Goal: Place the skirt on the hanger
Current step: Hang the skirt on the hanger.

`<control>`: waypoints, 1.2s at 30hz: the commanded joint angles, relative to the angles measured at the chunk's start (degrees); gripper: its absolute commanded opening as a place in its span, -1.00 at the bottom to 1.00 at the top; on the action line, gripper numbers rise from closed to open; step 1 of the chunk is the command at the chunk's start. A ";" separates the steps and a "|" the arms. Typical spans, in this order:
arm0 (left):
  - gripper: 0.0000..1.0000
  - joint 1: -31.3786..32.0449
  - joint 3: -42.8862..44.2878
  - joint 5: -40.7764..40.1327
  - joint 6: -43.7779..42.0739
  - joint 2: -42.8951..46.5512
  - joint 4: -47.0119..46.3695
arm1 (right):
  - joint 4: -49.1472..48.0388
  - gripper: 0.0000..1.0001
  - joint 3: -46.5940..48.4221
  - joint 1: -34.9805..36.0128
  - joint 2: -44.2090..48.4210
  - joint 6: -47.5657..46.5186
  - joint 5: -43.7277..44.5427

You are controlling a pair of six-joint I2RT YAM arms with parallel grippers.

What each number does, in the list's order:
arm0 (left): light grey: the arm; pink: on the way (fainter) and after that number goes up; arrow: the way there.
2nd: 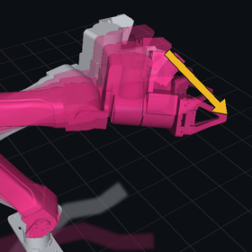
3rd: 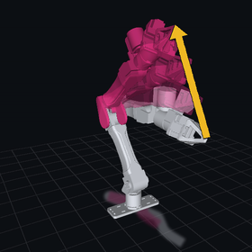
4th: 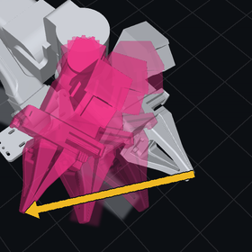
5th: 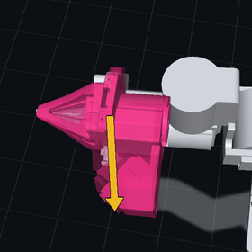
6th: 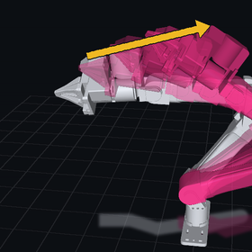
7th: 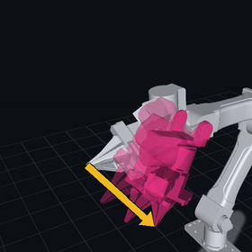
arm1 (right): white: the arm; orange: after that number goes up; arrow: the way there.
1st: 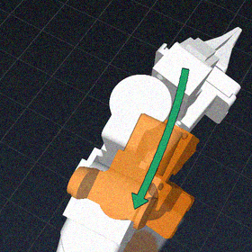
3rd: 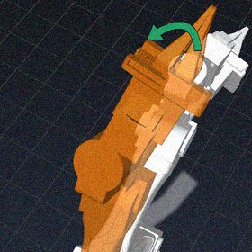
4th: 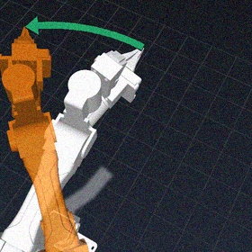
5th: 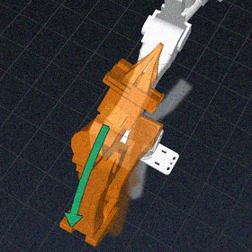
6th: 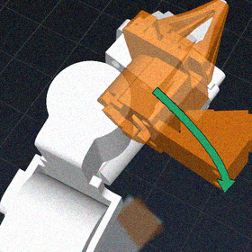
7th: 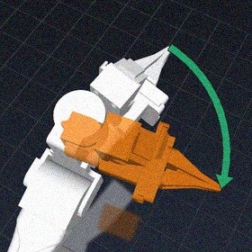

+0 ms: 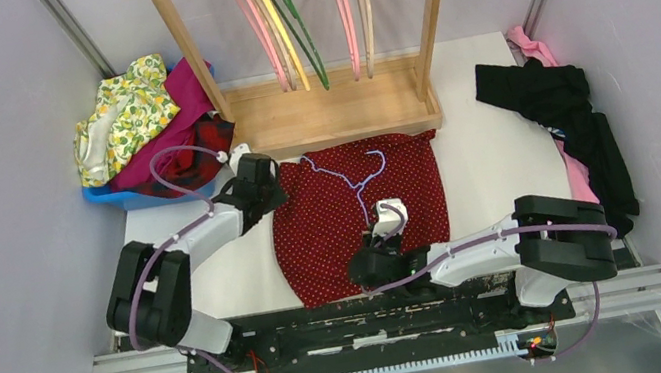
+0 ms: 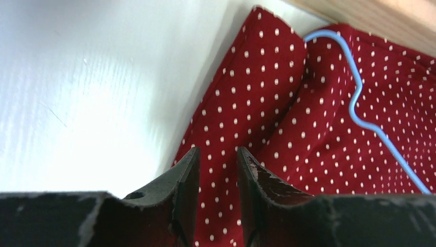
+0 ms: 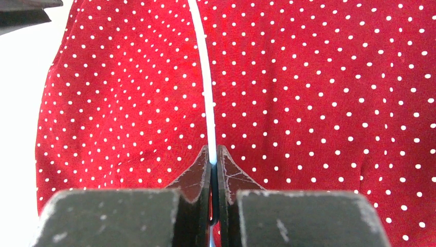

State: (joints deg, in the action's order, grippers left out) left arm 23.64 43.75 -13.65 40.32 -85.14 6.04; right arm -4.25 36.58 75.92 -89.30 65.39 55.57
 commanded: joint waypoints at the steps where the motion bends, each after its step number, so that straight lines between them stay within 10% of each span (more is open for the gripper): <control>1: -0.18 -0.97 4.31 -4.89 -4.65 -2.87 -0.89 | -2.58 -0.98 -0.37 0.17 1.98 -0.92 1.60; 15: -0.01 -2.54 10.13 -3.25 -7.62 -12.98 -0.23 | -3.04 -0.98 -0.54 0.19 2.58 -1.73 1.65; 24: -0.93 -2.66 9.50 -8.08 -8.05 -13.24 2.12 | -3.33 -0.98 -0.28 0.19 2.00 -2.11 1.65; 36: -0.94 -4.41 3.81 -9.60 -7.49 -2.67 3.94 | -0.51 -0.98 -0.92 0.19 3.41 -0.23 3.93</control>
State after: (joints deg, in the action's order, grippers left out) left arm 20.47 49.01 -20.75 34.39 -91.81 9.65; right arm -5.32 35.70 75.92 -88.51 63.81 55.68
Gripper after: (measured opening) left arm 0.041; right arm 0.058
